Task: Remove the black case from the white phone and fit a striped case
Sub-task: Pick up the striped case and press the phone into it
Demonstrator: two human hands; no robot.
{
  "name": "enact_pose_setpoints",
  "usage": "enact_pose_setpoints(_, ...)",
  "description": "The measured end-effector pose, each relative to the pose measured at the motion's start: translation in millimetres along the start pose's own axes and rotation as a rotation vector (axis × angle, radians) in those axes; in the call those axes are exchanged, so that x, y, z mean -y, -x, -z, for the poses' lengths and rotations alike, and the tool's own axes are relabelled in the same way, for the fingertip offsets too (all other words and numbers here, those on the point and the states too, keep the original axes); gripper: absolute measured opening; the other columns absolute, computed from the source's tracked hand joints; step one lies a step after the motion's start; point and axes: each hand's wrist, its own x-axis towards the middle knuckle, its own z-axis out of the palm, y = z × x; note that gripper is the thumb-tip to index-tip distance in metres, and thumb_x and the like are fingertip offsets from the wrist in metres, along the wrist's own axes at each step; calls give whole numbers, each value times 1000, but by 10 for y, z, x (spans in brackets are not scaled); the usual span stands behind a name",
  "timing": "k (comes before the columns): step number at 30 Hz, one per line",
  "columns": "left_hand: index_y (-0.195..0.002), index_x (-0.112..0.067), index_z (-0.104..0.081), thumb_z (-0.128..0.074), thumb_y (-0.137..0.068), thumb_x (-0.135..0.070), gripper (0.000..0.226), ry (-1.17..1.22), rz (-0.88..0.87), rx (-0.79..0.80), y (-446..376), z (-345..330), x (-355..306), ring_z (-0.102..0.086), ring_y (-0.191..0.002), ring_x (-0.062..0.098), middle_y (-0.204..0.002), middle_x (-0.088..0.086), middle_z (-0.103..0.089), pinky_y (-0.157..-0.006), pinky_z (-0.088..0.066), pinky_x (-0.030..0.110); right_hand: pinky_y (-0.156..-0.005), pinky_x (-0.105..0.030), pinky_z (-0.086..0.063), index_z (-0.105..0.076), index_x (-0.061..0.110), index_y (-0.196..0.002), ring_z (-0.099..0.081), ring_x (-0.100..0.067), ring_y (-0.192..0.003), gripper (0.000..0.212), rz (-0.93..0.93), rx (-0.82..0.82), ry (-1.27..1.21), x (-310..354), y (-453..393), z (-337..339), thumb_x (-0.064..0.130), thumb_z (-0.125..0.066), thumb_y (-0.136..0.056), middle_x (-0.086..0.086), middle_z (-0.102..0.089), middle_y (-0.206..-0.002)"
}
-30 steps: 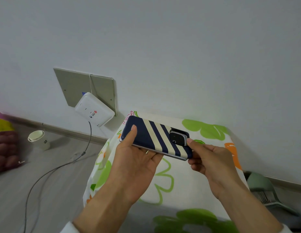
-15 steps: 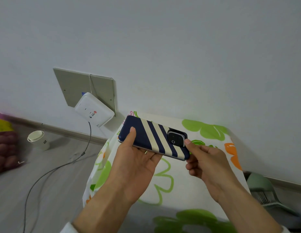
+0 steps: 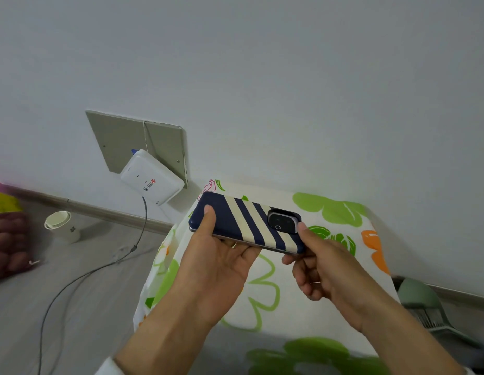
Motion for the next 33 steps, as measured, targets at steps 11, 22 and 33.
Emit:
enact_pose_setpoints(11, -125, 1, -63, -47, -102, -45, 54, 22, 41, -86, 26, -32, -67, -71, -111, 39, -118, 24, -75, -101, -52, 50, -37, -20, -29, -60, 20, -56, -40, -14, -40, 54, -35, 44, 48, 15, 18, -8, 62, -52, -88, -2, -47, -48)
enact_pose_setpoints(22, -124, 3, -61, -47, -102, -43, 52, 33, 85, -164, 35, -34, -82, -73, -105, 41, -113, 27, -75, -88, -56, 52, -36, -19, -25, -56, 23, -51, -32, -12, -38, 53, -37, 68, 39, -29, -18, -22, 60, -52, -89, 1, -41, -46)
enact_pose_setpoints(33, -129, 3, -58, -47, -103, -42, 53, 66, 109, -178, 17, -39, -98, -67, -113, 43, -125, 28, -69, -88, -54, 55, -35, -19, -24, -52, 22, -53, -28, -11, -38, 50, -45, 87, 1, -65, -55, -20, 53, -52, -93, 3, -37, -46)
